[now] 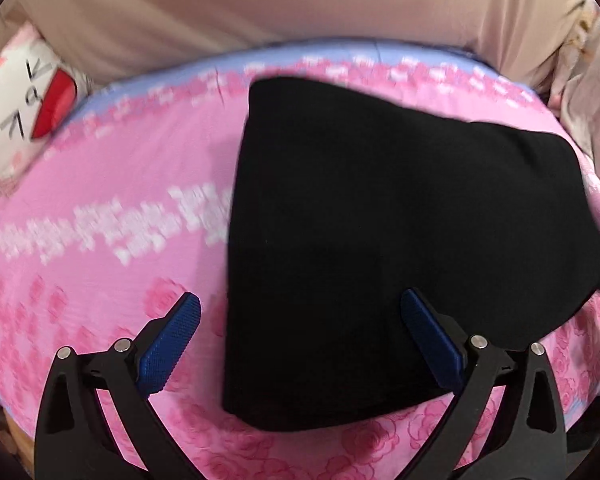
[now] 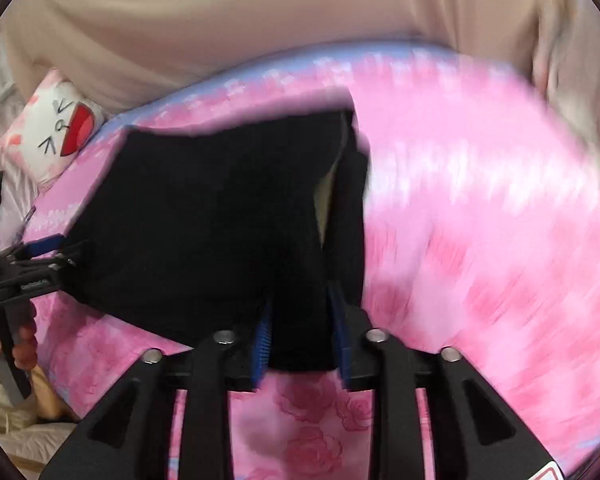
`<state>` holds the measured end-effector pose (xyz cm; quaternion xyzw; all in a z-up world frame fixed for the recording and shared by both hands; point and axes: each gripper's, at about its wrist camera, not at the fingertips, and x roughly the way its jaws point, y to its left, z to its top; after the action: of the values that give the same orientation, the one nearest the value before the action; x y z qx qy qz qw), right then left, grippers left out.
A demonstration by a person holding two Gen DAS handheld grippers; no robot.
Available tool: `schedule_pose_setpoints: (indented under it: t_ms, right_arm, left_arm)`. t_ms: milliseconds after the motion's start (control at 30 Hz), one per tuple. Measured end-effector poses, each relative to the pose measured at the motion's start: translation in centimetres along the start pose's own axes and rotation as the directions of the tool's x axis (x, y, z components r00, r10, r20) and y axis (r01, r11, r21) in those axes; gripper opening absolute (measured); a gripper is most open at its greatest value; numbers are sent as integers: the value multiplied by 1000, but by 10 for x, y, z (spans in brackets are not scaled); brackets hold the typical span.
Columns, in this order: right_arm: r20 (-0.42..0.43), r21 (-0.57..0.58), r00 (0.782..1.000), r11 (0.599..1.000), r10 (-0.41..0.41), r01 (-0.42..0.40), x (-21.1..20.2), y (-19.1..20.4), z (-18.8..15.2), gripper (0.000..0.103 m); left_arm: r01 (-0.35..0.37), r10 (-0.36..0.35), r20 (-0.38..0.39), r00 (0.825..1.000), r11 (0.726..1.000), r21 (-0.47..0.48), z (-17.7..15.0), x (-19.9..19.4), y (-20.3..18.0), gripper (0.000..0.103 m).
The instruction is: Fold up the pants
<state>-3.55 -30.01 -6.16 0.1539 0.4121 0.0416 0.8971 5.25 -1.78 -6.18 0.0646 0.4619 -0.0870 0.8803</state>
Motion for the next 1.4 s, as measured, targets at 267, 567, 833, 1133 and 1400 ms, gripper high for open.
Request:
schedule_pose_setpoints:
  t_ms: [267,567,833,1133,1400]
  right_arm:
    - [41,-24,999,999,-28,29,-1,1,30,33]
    - [78,-197,997,980,-26,41,18,50,64,37]
    - [-54,-176,998,983,39,-48,39,19,54,42]
    - [-68,-14,969,971,237,-238,57,-2,57,6]
    - [-41,71,986,985,163,-160,52,-34,47,3]
  left_arm:
    - [-15,15,7,1000,1000,-13,3,-11,8,98]
    - [-58,58,9,998,998,24,4,-12,-5,98]
    - [-56,56,8,998,998,28,7,-12,-10,98]
    - [-58,58,13,998,998,36,14,-10,-17,98]
    - [-43,43,19,999,998,35,15,-6,-18,98]
